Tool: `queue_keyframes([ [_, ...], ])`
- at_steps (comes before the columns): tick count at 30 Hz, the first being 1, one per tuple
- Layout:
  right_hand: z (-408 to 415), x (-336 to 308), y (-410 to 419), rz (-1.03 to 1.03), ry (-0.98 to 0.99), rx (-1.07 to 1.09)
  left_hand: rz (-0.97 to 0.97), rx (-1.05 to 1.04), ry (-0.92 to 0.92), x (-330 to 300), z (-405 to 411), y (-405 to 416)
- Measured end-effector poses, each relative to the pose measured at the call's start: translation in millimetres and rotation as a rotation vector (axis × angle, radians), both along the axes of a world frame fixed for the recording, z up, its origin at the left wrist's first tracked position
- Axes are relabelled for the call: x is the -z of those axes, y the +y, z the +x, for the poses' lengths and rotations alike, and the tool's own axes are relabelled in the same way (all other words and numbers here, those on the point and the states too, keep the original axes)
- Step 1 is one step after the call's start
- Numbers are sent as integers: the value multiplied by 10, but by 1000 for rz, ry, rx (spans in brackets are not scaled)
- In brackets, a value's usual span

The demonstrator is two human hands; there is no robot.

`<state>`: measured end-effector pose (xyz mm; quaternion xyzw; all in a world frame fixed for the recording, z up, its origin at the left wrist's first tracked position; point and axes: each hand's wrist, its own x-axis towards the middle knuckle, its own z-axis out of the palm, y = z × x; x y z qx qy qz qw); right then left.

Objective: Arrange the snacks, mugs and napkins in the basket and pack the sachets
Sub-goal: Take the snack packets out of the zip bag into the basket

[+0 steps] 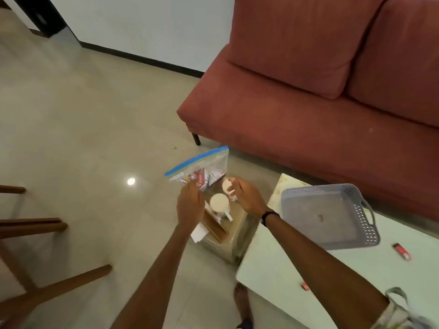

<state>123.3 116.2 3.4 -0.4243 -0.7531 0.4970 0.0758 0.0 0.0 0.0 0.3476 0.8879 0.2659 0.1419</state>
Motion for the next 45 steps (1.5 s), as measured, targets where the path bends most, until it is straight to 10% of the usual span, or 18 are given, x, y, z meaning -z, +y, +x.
queue_keyframes([
  [15,-877,608,218,-144,26,-7,-293,183,272,752,-1338,819],
  [24,-717,429,257,-173,169,81,-95,1,165,217,-1268,1101],
  [34,-71,-368,384,-171,417,346,271,-72,-235,-613,96,1173],
  [45,2227,-785,364,-6,145,444,278,33,-162,-896,2783,829],
])
